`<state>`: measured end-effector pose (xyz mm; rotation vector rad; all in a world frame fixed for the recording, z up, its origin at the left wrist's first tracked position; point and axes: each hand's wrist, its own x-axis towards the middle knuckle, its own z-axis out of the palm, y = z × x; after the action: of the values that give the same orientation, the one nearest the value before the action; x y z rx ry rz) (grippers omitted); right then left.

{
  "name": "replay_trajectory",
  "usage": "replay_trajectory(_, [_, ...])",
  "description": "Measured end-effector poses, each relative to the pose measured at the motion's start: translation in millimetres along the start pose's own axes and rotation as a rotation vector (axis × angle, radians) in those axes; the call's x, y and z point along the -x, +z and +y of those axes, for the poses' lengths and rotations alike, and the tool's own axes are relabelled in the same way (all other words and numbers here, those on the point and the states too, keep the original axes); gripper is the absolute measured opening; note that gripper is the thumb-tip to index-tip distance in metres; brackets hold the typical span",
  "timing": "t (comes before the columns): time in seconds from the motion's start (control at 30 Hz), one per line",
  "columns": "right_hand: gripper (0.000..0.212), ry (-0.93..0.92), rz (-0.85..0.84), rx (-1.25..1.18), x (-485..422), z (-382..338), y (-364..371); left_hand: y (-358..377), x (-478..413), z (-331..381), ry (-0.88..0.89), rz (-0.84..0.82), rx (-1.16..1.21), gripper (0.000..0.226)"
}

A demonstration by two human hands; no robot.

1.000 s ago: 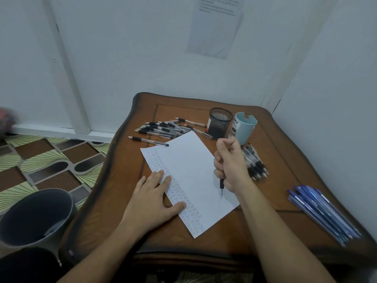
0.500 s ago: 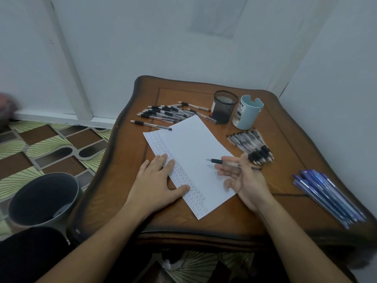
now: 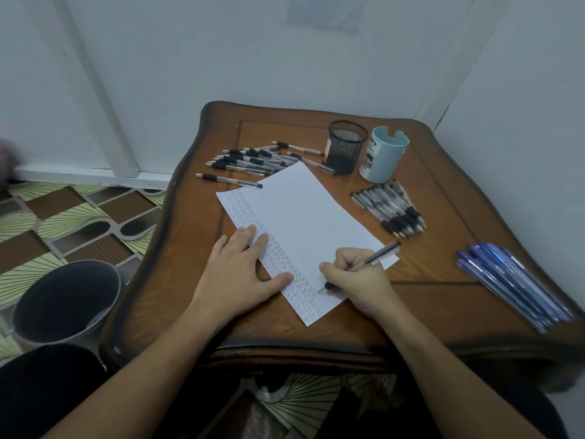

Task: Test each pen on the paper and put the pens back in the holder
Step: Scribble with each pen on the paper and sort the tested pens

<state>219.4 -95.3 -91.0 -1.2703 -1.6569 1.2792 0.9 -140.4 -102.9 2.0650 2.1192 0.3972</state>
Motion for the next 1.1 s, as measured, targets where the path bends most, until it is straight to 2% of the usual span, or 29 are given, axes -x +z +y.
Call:
replay_trajectory(0.2, [0.037,-0.047,-0.023,0.098,2.4,0.2,4.8,0.4,-0.4,0.4,-0.003,0.012,0.008,0.100])
replay_trajectory(0.63, [0.037,-0.086,-0.065,0.132,3.7,0.7,3.4,0.5,0.4,0.7,-0.002,0.018,0.010,0.099])
replay_trajectory(0.77, [0.043,-0.077,-0.056,0.065,1.4,3.1,1.8,0.1,0.9,0.9,-0.004,0.014,0.021,0.100])
replay_trajectory(1.1, [0.039,-0.105,-0.036,0.115,2.4,3.0,2.8,-0.5,1.0,1.1,-0.003,0.020,0.019,0.101])
